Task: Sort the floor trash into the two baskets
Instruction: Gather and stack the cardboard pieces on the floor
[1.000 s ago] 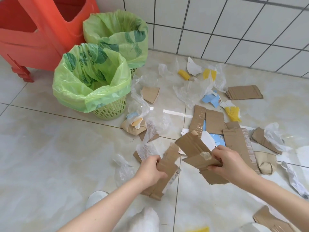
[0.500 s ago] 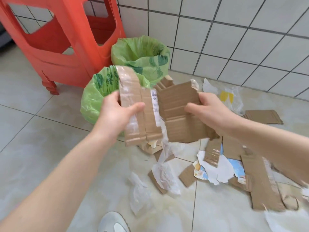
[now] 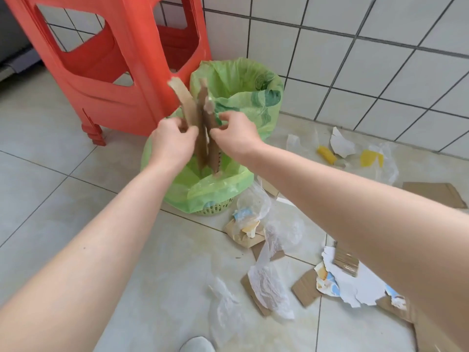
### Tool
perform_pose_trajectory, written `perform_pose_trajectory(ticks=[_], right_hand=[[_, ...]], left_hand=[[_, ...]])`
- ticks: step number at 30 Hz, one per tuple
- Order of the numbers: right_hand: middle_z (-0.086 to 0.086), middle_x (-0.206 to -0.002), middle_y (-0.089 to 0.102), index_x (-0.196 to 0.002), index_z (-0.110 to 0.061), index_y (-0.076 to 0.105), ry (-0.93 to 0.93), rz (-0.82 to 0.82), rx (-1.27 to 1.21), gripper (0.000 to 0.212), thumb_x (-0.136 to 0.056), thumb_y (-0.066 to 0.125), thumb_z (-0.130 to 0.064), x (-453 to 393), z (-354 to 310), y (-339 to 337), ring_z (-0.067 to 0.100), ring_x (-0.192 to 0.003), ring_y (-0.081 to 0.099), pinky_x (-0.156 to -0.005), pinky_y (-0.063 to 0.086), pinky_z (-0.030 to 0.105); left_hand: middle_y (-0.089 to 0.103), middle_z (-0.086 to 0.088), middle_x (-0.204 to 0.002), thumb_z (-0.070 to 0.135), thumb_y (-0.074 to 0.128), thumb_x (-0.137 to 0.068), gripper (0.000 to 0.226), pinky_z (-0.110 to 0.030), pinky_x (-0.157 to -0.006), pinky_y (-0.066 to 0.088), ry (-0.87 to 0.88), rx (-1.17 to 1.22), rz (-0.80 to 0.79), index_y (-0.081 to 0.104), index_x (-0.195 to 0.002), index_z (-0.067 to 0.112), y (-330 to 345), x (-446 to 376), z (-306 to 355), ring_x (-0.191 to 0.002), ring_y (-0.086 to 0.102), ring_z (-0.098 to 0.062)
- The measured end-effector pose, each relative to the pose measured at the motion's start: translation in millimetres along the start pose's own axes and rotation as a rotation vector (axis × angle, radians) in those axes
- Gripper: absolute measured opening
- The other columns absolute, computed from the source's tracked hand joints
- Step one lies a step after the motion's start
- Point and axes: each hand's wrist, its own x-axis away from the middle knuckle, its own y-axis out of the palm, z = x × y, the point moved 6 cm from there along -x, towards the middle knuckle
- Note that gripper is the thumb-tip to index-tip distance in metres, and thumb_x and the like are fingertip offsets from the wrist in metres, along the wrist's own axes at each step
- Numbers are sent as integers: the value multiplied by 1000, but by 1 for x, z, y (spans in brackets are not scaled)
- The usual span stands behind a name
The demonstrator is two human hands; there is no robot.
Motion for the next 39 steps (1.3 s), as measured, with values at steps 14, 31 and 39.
perform_pose_trajectory(ticks=[14,31,39], right_hand=[[3,-119,66,-116,-12,66,-97,-111,173,31,-92,47,-13,60,46,-32,17,-110,60,-93,46,26],[5,-118,66,-114,-12,66,80,-108,342,28,-93,51,-23,219,107,-155,22,-109,59,-86,44,27],[6,-118,66,-114,-11,66,73,-116,330,28,-93,51,-21,248,115,-154,23,-108,59,-87,45,27]], left_hand=[[52,-7,-126,18,55,-89,30,-31,-99,35,41,-125,36,58,-118,14,24,27,-3,-119,47,-24],[57,-7,-113,14,53,-88,16,-38,-95,44,293,-293,-201,63,-100,10,43,153,108,-109,50,-24],[64,-6,-108,13,53,-86,19,-32,-85,48,213,-290,-234,67,-100,11,43,173,95,-100,57,-22]])
